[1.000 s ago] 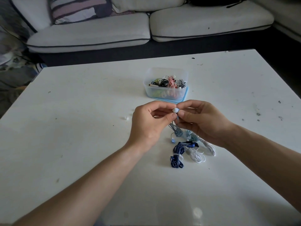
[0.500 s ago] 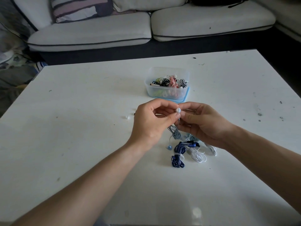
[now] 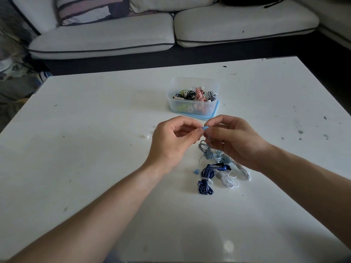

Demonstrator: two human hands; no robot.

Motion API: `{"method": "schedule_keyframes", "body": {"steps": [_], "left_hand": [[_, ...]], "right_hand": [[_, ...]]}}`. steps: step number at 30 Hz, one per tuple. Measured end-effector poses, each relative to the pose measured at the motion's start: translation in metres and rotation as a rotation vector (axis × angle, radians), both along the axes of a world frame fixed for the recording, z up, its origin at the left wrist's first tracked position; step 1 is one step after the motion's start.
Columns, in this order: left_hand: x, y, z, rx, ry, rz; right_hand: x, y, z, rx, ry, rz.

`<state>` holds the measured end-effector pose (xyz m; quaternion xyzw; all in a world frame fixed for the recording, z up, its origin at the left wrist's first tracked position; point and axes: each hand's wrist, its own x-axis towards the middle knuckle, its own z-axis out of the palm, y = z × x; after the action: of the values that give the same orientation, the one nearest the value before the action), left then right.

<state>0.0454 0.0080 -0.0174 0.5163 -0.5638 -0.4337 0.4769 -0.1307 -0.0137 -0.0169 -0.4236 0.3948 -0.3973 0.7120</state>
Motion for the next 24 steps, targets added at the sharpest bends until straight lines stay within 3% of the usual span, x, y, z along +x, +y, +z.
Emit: {"method": "schedule_keyframes", "body": {"steps": [5, 12, 24], "left_hand": [[-0.0026, 0.0024, 0.0037, 0.143, 0.179, 0.046], [0.0002, -0.0006, 0.0028, 0.333, 0.566, 0.003], [-0.001, 0.0007, 0.0036, 0.348, 0.585, -0.051]], "right_hand": [[0.0031, 0.0012, 0.0011, -0.028, 0.023, -0.036], [0.0016, 0.0012, 0.006, -0.035, -0.024, -0.061], [0.0015, 0.002, 0.0076, -0.17, 0.069, -0.043]]}}
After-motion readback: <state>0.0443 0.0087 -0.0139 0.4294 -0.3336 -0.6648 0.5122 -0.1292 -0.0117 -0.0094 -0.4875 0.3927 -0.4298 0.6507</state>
